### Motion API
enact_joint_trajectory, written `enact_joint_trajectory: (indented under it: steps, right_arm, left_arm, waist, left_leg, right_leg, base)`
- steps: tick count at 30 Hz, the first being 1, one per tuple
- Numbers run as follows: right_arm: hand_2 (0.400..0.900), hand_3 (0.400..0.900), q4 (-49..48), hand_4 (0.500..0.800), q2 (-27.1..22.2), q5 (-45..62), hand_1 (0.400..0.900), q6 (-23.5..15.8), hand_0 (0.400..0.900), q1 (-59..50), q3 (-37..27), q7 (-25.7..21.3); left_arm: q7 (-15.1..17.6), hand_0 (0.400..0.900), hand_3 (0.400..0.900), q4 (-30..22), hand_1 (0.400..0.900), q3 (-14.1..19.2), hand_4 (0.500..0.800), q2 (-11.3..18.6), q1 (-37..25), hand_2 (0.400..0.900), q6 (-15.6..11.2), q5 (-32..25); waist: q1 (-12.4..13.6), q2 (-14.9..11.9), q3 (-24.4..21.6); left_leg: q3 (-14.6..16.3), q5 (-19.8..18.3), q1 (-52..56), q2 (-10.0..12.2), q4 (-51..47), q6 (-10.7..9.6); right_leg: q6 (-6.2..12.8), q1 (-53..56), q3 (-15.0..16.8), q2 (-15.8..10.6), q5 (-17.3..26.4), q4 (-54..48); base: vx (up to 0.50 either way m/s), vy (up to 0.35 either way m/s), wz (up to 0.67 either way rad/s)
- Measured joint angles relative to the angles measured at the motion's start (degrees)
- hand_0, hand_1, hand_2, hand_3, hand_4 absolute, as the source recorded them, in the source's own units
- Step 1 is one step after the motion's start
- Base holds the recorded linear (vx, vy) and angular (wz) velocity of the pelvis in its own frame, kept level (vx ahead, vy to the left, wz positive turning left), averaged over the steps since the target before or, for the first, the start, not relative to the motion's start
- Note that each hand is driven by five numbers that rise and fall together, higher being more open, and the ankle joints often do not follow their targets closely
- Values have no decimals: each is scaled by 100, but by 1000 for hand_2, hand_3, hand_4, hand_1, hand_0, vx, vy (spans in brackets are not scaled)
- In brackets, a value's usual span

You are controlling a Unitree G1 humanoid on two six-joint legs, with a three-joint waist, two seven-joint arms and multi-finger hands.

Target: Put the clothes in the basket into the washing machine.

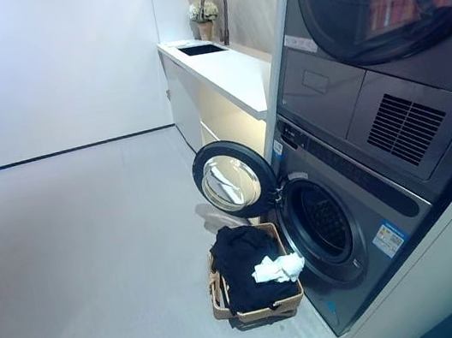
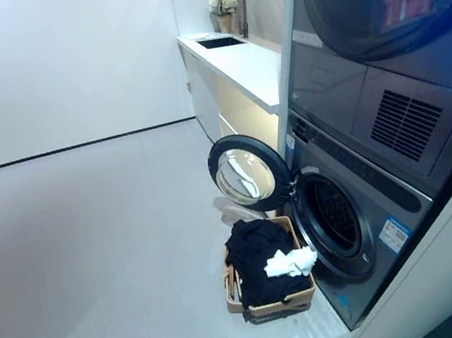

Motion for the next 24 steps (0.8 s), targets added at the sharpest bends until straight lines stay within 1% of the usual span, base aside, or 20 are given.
enact_joint_trajectory:
  steps: [5, 7, 8, 10, 11, 12, 13, 14, 15, 16, 17, 18, 19, 20, 21, 22, 23, 24]
  right_arm:
    - [900, 900, -16, 800, -20, 2, 900, -4, 900, -182, -1, -2]
    - [900, 900, -51, 800, -42, 2, 900, -9, 900, -313, -2, -6]
    - [900, 900, -53, 800, -43, 2, 900, -19, 900, -406, -2, -7]
    - [900, 900, -58, 800, -59, 7, 900, -27, 900, -576, -1, -12]
    - [900, 900, -60, 800, -82, 9, 900, -30, 900, -665, -2, -30]
    - [900, 900, -70, 800, -127, 11, 900, -36, 900, -726, -3, -50]
    - [900, 900, -71, 800, -176, 11, 900, -38, 900, -807, -3, -68]
    - [900, 900, -66, 800, -234, 11, 900, -38, 900, -891, -1, -79]
    - [900, 900, -63, 800, -281, 12, 900, -40, 900, -981, -1, -89]
    - [900, 900, -52, 800, -329, 13, 900, -41, 900, -1007, 2, -109]
    - [900, 900, -64, 800, -385, 45, 900, -49, 900, -1063, 0, -128]
    - [900, 900, -71, 800, -452, 54, 900, -55, 900, -1116, 1, -141]
    - [900, 900, -71, 800, -484, 56, 900, -56, 900, -1162, 0, -169]
    - [900, 900, -49, 800, -488, 54, 900, -56, 900, -1211, 1, -204]
    - [900, 900, 43, 800, -514, 54, 900, -50, 900, -1262, -4, -213]
    - [900, 900, 73, 800, -497, 56, 900, -30, 900, -1308, -20, -232]
    - [900, 900, 15, 800, -452, 55, 900, -34, 900, -1291, -29, -232]
    - [900, 900, -47, 800, -437, 55, 900, -42, 900, -1291, -38, -218]
  left_arm:
    - [3, 900, 900, 0, 900, 4, 800, -31, -117, 900, -4, -25]
    - [3, 900, 900, 2, 900, 7, 800, -79, -268, 900, -19, -31]
    - [3, 900, 900, 3, 900, 16, 800, -91, -360, 900, -34, -75]
    - [7, 900, 900, -21, 900, 48, 800, -128, -580, 900, -43, -203]
    - [12, 900, 900, -17, 900, 64, 800, -149, -660, 900, -47, -269]
    - [11, 900, 900, 17, 900, 76, 800, -187, -715, 900, -46, -352]
    - [13, 900, 900, 19, 900, 111, 800, -222, -737, 900, -50, -408]
    - [12, 900, 900, 15, 900, 141, 800, -249, -823, 900, -57, -477]
    - [14, 900, 900, 53, 900, 189, 800, -276, -872, 900, -57, -520]
    - [20, 900, 900, 71, 900, 189, 800, -295, -920, 900, -56, -567]
    - [27, 900, 900, 79, 900, 189, 800, -315, -916, 900, -60, -630]
    - [33, 900, 900, 87, 900, 186, 800, -351, -963, 900, -69, -684]
    - [52, 900, 900, 110, 900, 187, 800, -393, -983, 900, -74, -709]
    - [88, 900, 900, 144, 900, 186, 800, -447, -976, 900, -76, -736]
    - [131, 900, 900, 171, 900, 205, 800, -505, -979, 900, -100, -747]
    - [134, 900, 900, 151, 900, 253, 800, -494, -979, 900, -126, -755]
    - [161, 900, 900, 121, 900, 263, 800, -484, -979, 900, -160, -764]
    - [168, 900, 900, 80, 900, 280, 800, -491, -908, 900, -166, -802]
  waist:
    - [-4, 175, 215]
    - [4, 245, 457]
    - [-2, 264, 621]
    - [10, 282, 896]
    - [21, 335, 1016]
    - [28, 418, 1177]
    - [43, 440, 1283]
    - [44, 497, 1368]
    - [44, 461, 1441]
    - [45, 409, 1484]
    - [40, 391, 1495]
    - [50, 389, 1494]
    - [43, 397, 1506]
    - [97, 411, 1514]
    - [150, 542, 1514]
    - [166, 593, 1610]
    - [175, 571, 1712]
    - [231, 555, 1716]
  left_leg:
    - [12, 20, -177, 63, 18, -29]
    - [3, 30, -279, 114, 218, -52]
    - [-53, -116, -448, 141, 500, -85]
    - [-100, -345, -721, 206, 1065, -198]
    - [-139, -463, -905, 291, 1446, -272]
    - [-188, -611, -1063, 375, 1819, -414]
    - [-235, -683, -1180, 406, 2057, -596]
    - [-334, -686, -1283, 424, 2334, -615]
    - [-345, -657, -1458, 374, 2745, -648]
    - [-314, -721, -1545, 254, 2981, -661]
    - [-291, -775, -1584, 157, 2960, -623]
    - [-208, -772, -1585, 45, 2645, -609]
    - [-147, -760, -1588, -39, 2277, -592]
    - [-103, -688, -1485, -105, 1603, -556]
    - [-170, -683, -1351, 18, 972, -564]
    - [-149, -316, -1393, 106, 833, -644]
    - [-232, -96, -1321, 174, 657, -658]
    - [-233, -68, -1326, 160, 512, -697]
  right_leg:
    - [-6, -308, 28, 42, -2, 303]
    - [-80, -358, 7, 91, -40, 403]
    - [-175, -402, -3, 110, -104, 565]
    - [-321, -615, -21, 156, -309, 936]
    - [-428, -678, -5, 221, -452, 1143]
    - [-486, -774, -26, 272, -517, 1313]
    - [-536, -807, -24, 331, -552, 1387]
    - [-583, -830, -19, 345, -587, 1479]
    - [-621, -845, -11, 306, -611, 1546]
    - [-647, -863, -10, 214, -632, 1593]
    - [-644, -881, 5, 153, -634, 1584]
    - [-637, -936, 44, 110, -635, 1546]
    - [-625, -947, 62, 104, -629, 1365]
    - [-579, -852, 77, 122, -628, 1031]
    - [-667, -821, 13, 312, -752, 1252]
    - [-635, -787, 0, 373, -1046, 1696]
    - [-642, -737, 37, 432, -1070, 1671]
    - [-615, -662, 136, 461, -1029, 1537]
  base:
    - [-48, -173, -1]
    - [-19, -243, 9]
    - [8, -150, 7]
    - [9, -164, 5]
    - [17, -205, 1]
    - [27, -143, -4]
    - [54, -100, -9]
    - [75, -39, -11]
    - [108, 17, -16]
    - [145, 44, -17]
    - [247, 74, -25]
    - [297, 81, -23]
    - [235, 61, -15]
    - [374, 129, -12]
    - [275, 104, -6]
    - [435, 154, -20]
    - [373, 137, -22]
    - [745, 307, -53]
